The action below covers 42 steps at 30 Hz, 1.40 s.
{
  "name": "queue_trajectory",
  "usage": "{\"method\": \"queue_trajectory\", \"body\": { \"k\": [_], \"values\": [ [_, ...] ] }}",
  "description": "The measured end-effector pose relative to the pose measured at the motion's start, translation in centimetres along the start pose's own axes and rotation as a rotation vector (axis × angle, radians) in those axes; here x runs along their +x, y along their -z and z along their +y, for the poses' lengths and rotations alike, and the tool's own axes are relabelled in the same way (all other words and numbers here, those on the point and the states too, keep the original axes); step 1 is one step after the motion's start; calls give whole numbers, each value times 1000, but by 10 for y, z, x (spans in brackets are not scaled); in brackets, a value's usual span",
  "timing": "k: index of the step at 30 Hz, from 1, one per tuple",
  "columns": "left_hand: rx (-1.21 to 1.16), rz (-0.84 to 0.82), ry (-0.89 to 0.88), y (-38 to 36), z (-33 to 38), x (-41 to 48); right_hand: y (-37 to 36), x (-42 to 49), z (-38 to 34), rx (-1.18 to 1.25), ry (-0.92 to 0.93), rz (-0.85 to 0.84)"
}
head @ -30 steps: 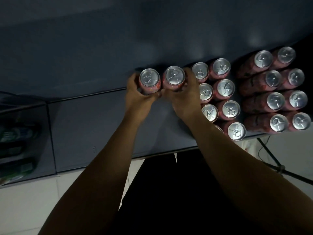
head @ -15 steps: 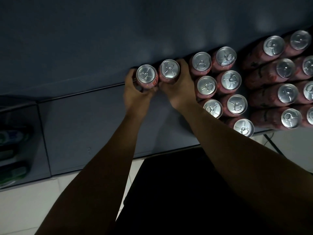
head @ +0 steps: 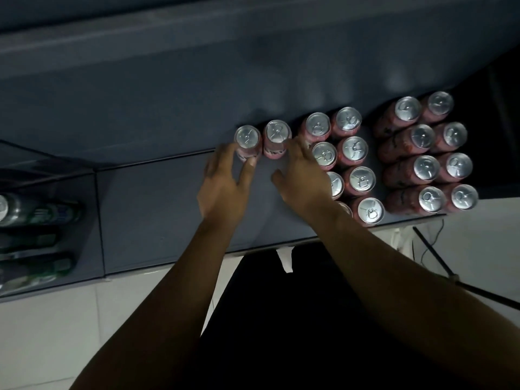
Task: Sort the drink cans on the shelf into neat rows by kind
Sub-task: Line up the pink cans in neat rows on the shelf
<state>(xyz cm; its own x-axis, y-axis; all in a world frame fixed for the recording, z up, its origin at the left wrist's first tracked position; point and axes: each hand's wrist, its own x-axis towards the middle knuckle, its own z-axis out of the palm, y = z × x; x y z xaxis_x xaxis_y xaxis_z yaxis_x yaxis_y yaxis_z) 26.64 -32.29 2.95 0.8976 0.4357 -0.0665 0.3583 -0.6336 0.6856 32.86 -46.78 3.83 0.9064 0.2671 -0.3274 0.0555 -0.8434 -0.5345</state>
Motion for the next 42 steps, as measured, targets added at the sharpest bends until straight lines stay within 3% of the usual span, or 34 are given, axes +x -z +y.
{"method": "queue_trajectory", "body": {
  "k": [5,14,22,30,42],
  "values": [
    [210,-40,-82,41,19,-21,31,-43,-33,-235,-6,-13],
    [453,16,-115,114,48,-41,62,-98,-77,-277,72,99],
    [555,125,4,132,84,-106,84,-141,-82,-339,223,150],
    [656,92,193,141,98,-194,74,-196,-72,-375,341,18],
    [597,263,420,200,20,-278,12,-249,-160,-481,640,-133]
  ]
}}
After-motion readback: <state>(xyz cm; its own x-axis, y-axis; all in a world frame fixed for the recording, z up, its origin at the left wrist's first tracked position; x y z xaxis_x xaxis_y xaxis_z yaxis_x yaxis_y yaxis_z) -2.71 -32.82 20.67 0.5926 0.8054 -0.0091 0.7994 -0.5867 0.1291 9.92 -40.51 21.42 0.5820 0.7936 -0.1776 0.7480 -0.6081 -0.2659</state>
